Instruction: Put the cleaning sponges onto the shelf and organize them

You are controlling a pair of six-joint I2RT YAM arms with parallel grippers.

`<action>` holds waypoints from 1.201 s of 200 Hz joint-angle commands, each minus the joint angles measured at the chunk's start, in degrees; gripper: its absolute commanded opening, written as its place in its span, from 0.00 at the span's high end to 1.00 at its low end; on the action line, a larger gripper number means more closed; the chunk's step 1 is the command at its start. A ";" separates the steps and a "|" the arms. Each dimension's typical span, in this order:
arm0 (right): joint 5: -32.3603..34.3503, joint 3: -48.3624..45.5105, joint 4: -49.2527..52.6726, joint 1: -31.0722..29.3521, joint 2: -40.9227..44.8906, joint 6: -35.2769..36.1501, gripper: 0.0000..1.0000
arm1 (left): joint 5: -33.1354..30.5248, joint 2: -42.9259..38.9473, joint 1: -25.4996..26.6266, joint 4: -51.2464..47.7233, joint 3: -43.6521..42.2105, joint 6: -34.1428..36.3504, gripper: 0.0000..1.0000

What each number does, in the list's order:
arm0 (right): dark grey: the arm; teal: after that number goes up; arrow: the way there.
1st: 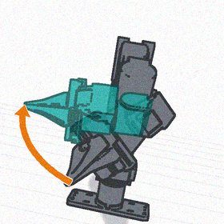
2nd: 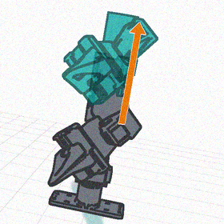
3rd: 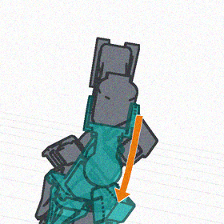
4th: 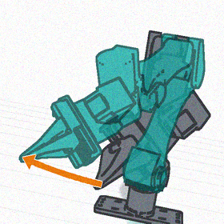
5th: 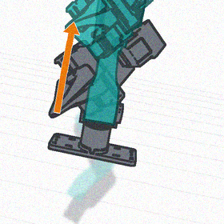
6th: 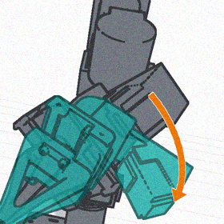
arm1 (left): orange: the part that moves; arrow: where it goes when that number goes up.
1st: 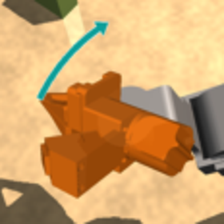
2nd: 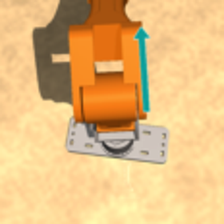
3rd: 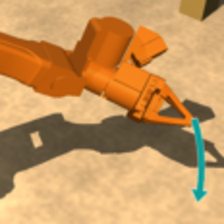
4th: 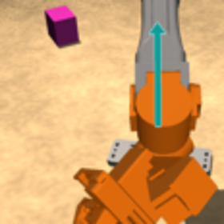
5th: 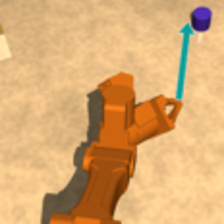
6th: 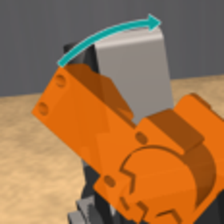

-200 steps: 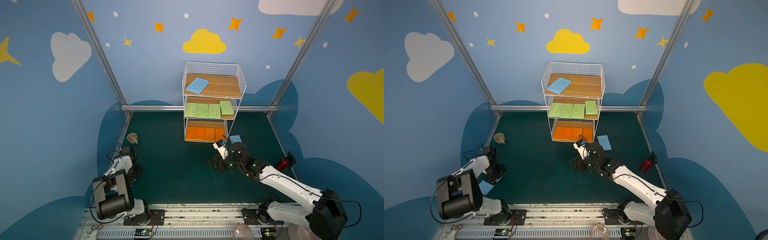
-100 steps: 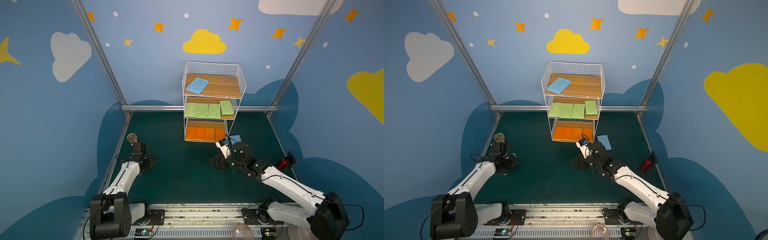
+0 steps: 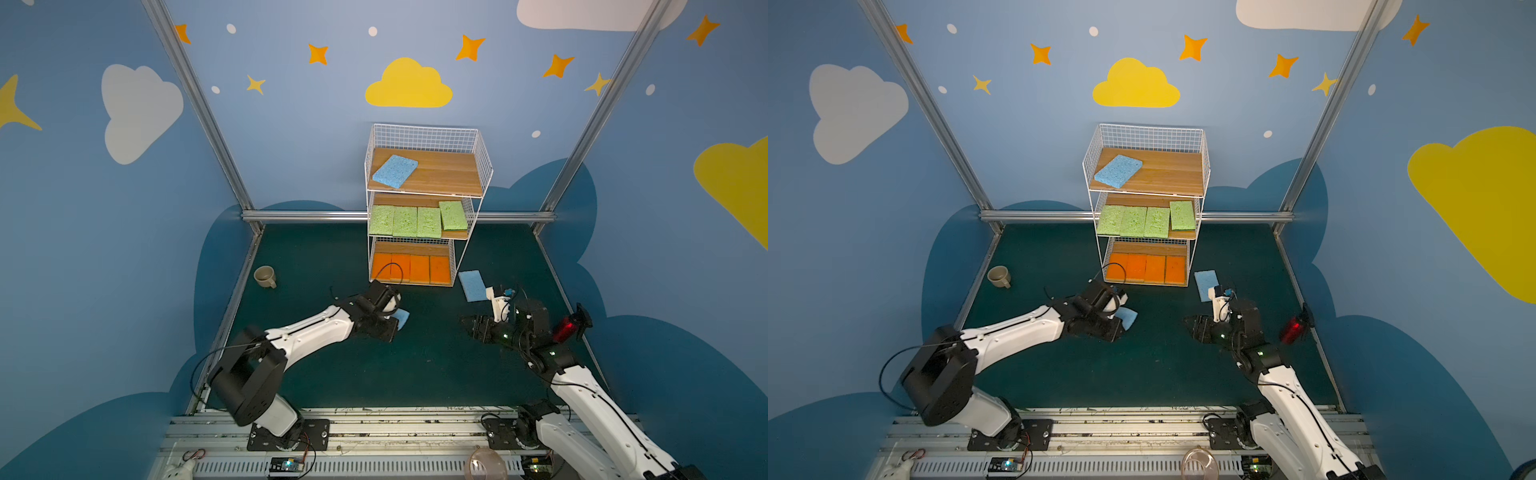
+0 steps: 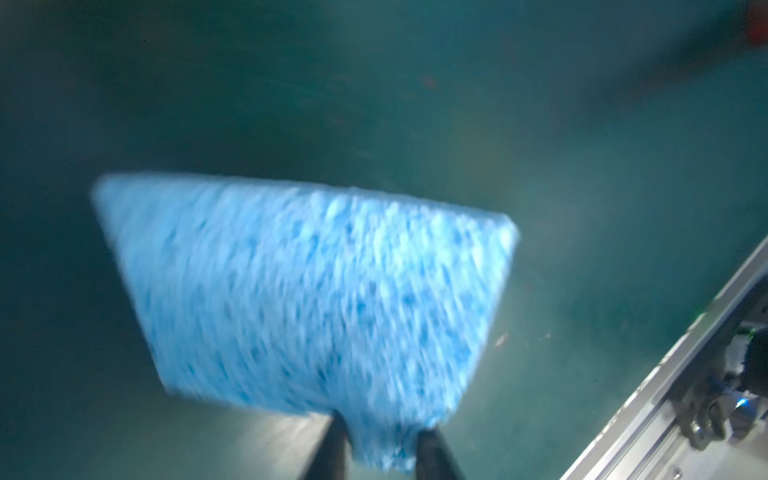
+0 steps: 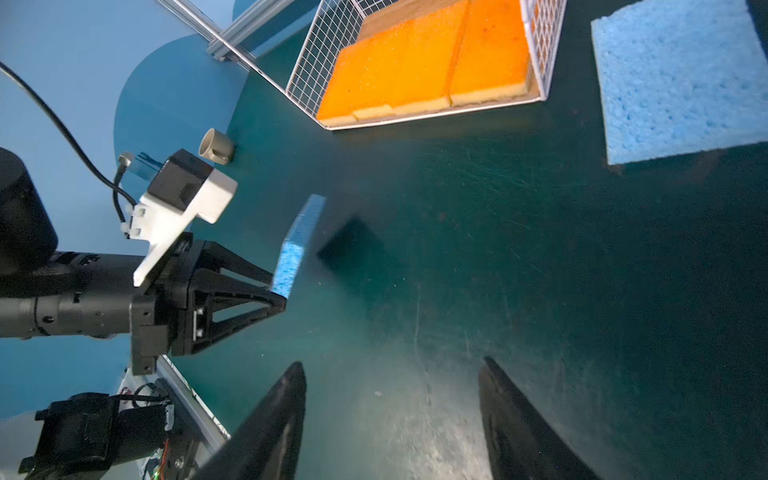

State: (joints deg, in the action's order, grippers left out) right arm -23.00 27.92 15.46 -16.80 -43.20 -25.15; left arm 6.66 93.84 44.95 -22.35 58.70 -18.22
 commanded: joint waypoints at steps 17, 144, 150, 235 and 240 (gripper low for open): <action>-1.67 1.69 4.74 0.76 0.36 0.83 0.33 | -1.91 1.27 1.19 -0.70 0.45 4.49 0.16; -1.93 7.20 1.74 -7.33 -19.02 4.61 0.52 | -1.91 3.63 -3.75 12.42 -10.71 -9.89 0.83; -1.72 7.32 1.86 -7.34 -19.03 4.53 0.53 | -2.04 4.15 -4.09 13.39 -10.87 -10.11 0.84; -1.95 5.62 1.64 -8.88 -17.51 5.18 0.54 | -1.20 12.88 -9.76 17.27 -1.16 -8.58 0.87; -1.55 5.65 2.01 -9.33 -17.17 5.56 0.54 | -0.84 13.40 -9.87 17.54 -0.48 -8.59 0.87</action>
State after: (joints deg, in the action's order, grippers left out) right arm -25.08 33.69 16.99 -24.67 -62.11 -20.64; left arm 5.15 104.01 36.36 -5.28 55.86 -27.59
